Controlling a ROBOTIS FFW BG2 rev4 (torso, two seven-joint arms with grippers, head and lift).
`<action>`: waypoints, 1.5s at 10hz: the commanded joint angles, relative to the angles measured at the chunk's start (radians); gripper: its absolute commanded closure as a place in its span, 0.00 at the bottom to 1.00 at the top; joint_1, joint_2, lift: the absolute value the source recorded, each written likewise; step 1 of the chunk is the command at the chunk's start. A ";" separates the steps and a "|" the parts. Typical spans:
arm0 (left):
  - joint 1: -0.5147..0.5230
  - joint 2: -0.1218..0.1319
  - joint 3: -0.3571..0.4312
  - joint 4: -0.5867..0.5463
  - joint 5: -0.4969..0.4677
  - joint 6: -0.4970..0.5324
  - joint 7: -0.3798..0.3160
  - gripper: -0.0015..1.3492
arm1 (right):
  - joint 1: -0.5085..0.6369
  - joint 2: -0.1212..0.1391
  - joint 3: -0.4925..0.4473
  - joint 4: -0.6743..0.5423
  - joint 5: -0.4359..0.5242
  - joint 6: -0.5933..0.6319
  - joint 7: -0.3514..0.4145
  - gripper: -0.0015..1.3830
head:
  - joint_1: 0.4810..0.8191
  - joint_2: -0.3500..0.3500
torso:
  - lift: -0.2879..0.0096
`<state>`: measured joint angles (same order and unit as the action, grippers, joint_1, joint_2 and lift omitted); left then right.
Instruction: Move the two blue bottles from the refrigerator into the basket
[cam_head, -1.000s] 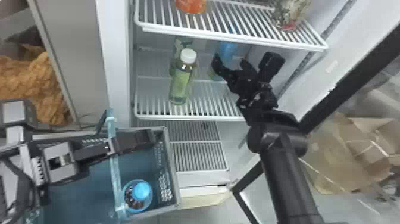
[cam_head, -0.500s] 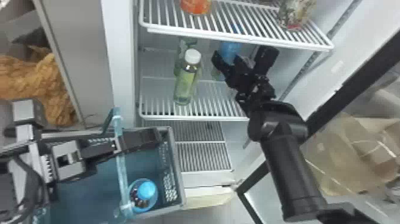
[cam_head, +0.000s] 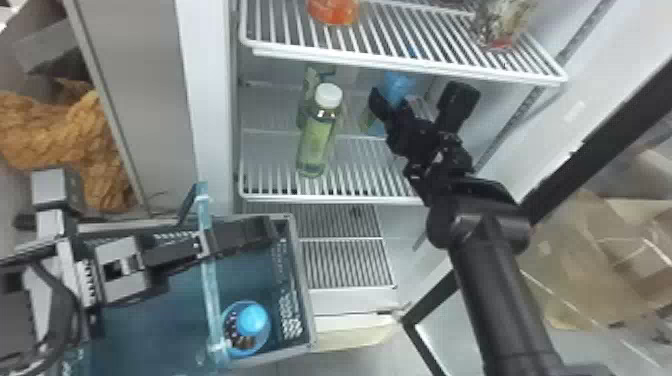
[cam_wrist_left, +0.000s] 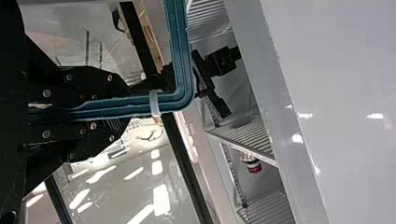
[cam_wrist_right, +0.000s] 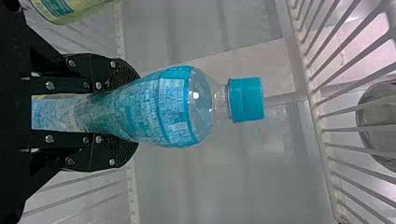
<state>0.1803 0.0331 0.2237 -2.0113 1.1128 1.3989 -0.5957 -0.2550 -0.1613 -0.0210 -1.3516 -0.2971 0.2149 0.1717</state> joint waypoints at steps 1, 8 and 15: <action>-0.001 0.001 0.000 0.000 0.000 0.000 0.000 0.88 | 0.078 -0.004 -0.019 -0.117 0.000 0.026 0.000 0.92 | 0.63 0.13 | 0.24; 0.009 0.001 0.004 0.000 0.004 0.000 -0.001 0.88 | 0.395 -0.012 -0.093 -0.527 -0.076 0.114 0.029 0.92 | 0.63 0.09 | 0.24; 0.018 -0.001 0.012 0.000 0.004 -0.002 0.000 0.88 | 0.746 -0.011 -0.136 -0.979 -0.213 0.308 0.061 0.92 | 0.63 0.11 | 0.24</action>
<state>0.1980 0.0323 0.2351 -2.0113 1.1172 1.3964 -0.5954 0.4642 -0.1720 -0.1571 -2.2959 -0.4967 0.4989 0.2328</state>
